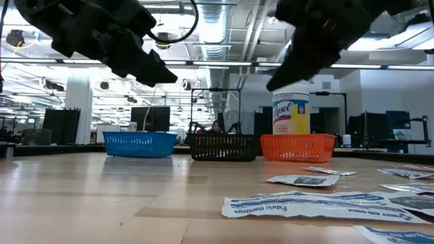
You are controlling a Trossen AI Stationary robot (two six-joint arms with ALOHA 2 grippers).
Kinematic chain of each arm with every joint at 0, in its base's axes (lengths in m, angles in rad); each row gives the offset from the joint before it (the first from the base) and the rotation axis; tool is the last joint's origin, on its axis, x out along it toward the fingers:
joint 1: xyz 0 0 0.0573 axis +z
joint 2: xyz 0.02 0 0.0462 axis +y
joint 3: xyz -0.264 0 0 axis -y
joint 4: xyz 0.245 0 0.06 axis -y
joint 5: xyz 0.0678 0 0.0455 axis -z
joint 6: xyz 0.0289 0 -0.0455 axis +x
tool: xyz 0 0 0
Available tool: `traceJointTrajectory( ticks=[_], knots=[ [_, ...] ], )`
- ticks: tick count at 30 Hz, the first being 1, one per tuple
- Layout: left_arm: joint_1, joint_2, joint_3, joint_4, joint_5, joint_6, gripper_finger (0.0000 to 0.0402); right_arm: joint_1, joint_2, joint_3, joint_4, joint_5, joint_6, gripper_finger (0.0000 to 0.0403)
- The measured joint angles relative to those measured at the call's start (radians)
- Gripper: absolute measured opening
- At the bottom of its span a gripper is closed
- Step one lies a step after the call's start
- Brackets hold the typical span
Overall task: Pick & Place First Aid Supplies
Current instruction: Put the bandage into the blue container, then put the ointment pack into the orange bin
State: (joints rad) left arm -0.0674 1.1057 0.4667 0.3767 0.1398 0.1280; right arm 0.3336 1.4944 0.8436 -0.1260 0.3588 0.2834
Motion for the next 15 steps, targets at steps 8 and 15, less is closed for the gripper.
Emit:
traceJointTrajectory(
  ticks=[8,15],
  knots=[
    [-0.029,0.000,-0.004,0.005,-0.001,-0.054,0.0126,-0.007,0.000,0.000,-0.273,0.032,0.450,0.0081],
    [-0.029,0.000,-0.004,0.006,-0.004,-0.084,0.0126,0.050,0.058,-0.022,-0.348,0.025,0.661,0.0092]
  ],
)
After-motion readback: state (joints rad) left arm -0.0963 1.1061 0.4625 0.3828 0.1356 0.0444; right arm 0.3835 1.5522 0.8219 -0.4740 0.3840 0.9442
